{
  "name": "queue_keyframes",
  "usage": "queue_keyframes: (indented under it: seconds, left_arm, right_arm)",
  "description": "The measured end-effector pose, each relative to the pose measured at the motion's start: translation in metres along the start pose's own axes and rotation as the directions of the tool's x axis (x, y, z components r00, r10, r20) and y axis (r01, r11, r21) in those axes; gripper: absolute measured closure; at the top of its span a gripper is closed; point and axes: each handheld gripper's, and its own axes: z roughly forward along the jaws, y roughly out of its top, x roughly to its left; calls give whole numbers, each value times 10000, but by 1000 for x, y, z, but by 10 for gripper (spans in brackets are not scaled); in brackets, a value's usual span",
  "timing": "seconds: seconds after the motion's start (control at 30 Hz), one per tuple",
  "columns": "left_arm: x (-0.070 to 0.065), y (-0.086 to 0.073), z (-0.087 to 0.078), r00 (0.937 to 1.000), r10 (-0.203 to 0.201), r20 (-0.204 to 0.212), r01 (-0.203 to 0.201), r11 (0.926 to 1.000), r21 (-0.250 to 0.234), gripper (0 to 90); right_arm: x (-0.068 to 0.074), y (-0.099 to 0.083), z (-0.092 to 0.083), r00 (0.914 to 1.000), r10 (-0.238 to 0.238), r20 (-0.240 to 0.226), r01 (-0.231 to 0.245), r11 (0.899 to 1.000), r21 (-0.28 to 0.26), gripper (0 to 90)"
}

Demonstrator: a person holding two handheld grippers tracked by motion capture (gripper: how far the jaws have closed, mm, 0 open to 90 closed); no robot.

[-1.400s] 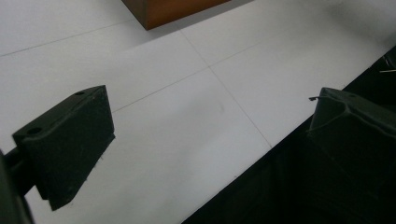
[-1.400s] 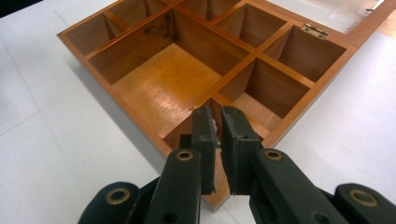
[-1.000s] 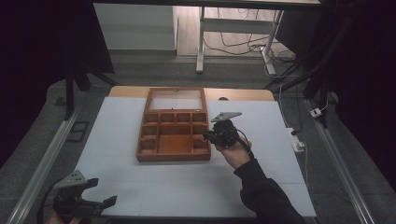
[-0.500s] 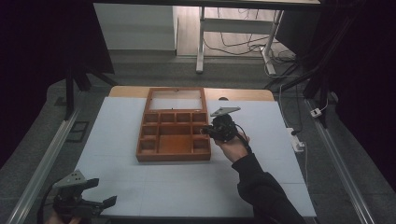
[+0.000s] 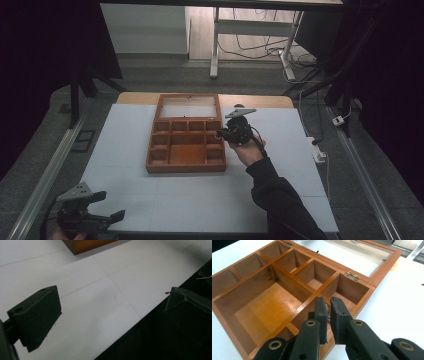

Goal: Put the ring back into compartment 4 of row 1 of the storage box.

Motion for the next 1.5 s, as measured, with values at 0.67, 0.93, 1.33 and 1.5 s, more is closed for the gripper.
queue_keyframes:
  seconds: [0.67, 0.93, 1.33, 1.5]
  left_arm:
    - [2, 2, 1, 9999, -46, 107, 46, 10000, -20, 4]
    - [4, 5, 4, 10000, -4, 81, 5, 9999, -105, 2]
    - [10, 9, 10, 10000, -7, 69, 7, 10000, 9, 4]
    - [10, 10, 10, 9999, -22, 113, 22, 10000, 19, 4]
  right_arm:
    - [-14, 12, 22, 9999, 117, 85, -117, 9999, -7, 839]
    - [-17, 18, 29, 9998, 181, 42, -180, 9998, -119, 840]
    - [-19, 23, 41, 10000, 72, 63, -72, 9999, -81, 839]
    - [-20, 21, 49, 9999, 16, 158, -18, 10000, 95, 839]
